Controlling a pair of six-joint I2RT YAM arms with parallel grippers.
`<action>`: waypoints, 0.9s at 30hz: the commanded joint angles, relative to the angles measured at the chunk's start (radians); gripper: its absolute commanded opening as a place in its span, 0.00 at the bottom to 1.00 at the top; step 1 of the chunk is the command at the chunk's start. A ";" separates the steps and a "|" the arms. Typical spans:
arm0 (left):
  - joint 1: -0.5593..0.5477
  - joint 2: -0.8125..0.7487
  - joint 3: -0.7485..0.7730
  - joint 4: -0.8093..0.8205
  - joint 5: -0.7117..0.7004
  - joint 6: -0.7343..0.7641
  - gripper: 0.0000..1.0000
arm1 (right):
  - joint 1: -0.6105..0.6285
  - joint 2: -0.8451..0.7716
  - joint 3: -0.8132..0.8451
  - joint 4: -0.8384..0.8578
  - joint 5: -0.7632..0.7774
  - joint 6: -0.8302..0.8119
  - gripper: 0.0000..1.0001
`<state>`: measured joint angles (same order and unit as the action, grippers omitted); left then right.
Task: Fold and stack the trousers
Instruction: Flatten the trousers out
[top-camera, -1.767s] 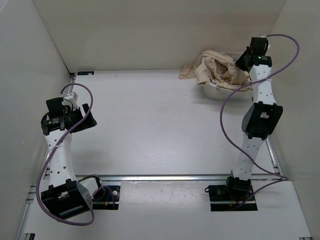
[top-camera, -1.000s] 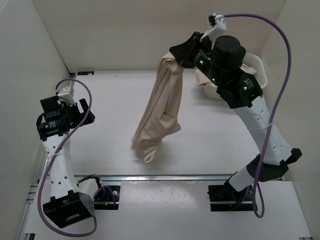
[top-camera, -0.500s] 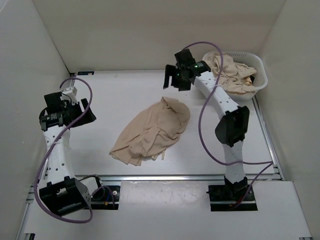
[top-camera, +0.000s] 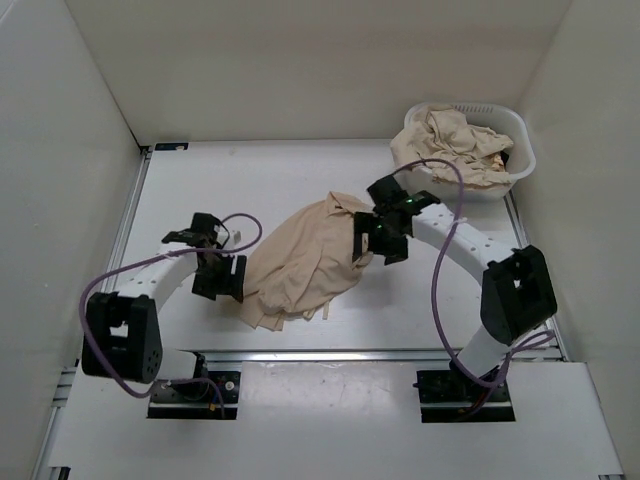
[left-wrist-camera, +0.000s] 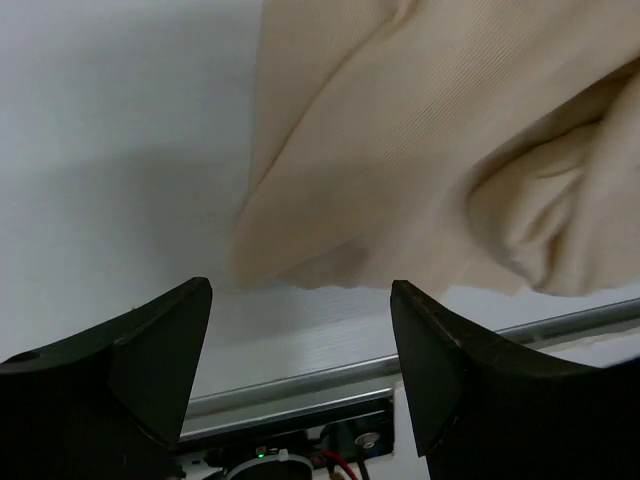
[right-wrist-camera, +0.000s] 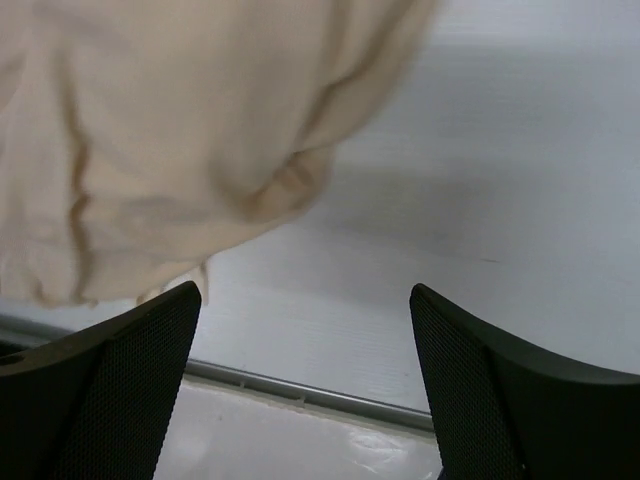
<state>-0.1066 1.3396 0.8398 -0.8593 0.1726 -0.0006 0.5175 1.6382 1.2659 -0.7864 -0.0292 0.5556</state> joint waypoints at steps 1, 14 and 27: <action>-0.088 0.023 -0.041 0.077 -0.127 0.001 0.83 | 0.203 0.018 0.062 0.090 -0.009 -0.123 0.90; -0.122 0.253 -0.041 0.155 -0.182 0.001 0.14 | 0.420 0.354 0.221 0.131 -0.009 -0.264 0.88; 0.333 -0.069 0.143 0.095 -0.361 0.001 0.14 | -0.026 -0.063 -0.054 -0.114 0.251 -0.150 0.00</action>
<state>0.1452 1.3624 0.9051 -0.7612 -0.1089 -0.0036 0.5735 1.7309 1.1748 -0.7219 0.0483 0.4541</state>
